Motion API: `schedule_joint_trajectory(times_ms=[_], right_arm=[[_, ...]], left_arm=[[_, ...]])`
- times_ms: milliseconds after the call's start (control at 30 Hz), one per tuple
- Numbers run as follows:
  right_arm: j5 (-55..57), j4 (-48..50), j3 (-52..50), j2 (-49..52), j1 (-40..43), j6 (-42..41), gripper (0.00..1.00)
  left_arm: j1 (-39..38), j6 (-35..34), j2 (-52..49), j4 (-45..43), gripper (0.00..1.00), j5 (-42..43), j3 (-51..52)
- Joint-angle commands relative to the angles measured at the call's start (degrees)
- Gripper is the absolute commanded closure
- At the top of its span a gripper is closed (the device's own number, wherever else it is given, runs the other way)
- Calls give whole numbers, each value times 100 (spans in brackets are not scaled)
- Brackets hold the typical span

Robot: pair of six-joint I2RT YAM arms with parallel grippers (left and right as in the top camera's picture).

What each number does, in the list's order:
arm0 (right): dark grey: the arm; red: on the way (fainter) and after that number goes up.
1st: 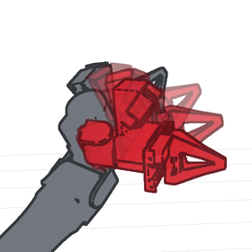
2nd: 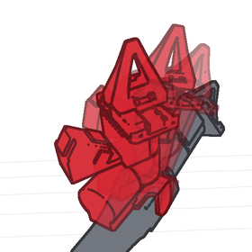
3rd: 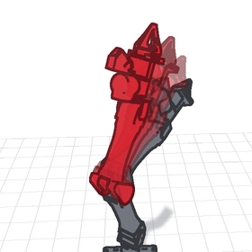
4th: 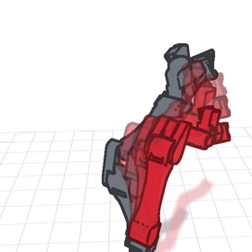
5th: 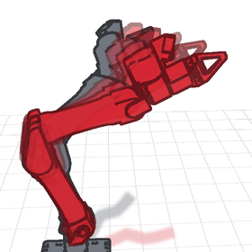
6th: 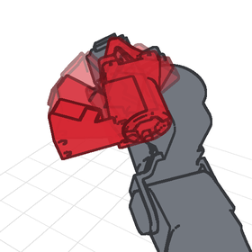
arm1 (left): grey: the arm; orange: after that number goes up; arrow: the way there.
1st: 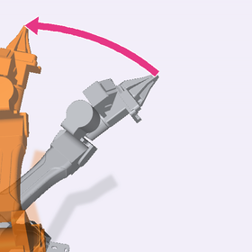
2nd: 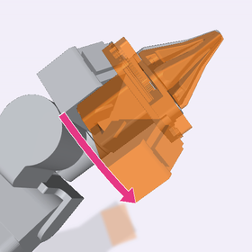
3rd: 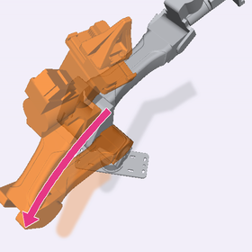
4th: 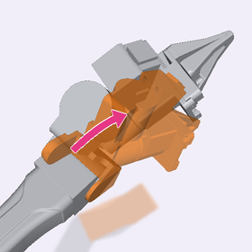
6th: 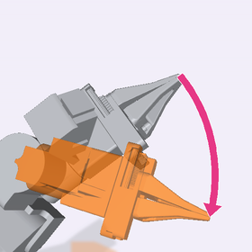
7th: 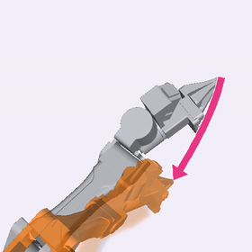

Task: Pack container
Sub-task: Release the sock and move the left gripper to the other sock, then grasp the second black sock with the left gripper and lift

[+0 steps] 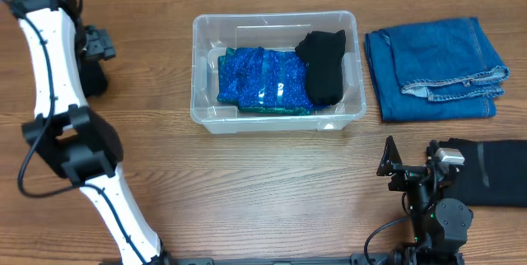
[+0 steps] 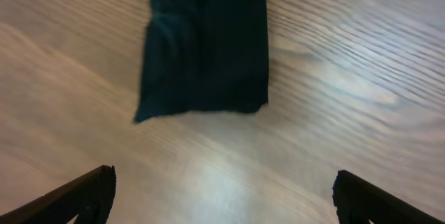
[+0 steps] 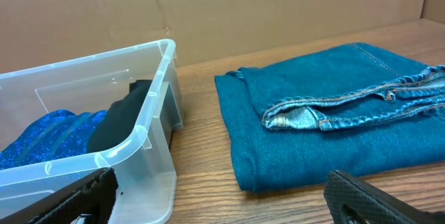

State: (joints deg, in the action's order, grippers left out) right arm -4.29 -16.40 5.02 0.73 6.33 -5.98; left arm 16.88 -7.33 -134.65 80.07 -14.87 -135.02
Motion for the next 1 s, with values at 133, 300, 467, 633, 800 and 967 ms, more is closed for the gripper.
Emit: schedule_joint_trajectory(times_ms=[133,300,467,633,800,967], right_arm=[[-33,31,-4,-44,13,2,0],[-33,31,-4,-44,13,4,0],[-33,31,-4,-44,13,2,0],[-33,31,-4,-44,13,2,0],[-33,31,-4,-44,13,2,0],[-33,31,-4,-44,13,2,0]], left_arm=[[2,-31,-813,-730,0,-140,35],[2,96,-938,-1045,0,-210,37],[2,160,-1049,-1226,0,-258,59],[4,208,-1283,-1191,0,-378,63],[4,205,-1438,-1082,1,-376,66],[26,203,-1506,-933,23,-378,72]])
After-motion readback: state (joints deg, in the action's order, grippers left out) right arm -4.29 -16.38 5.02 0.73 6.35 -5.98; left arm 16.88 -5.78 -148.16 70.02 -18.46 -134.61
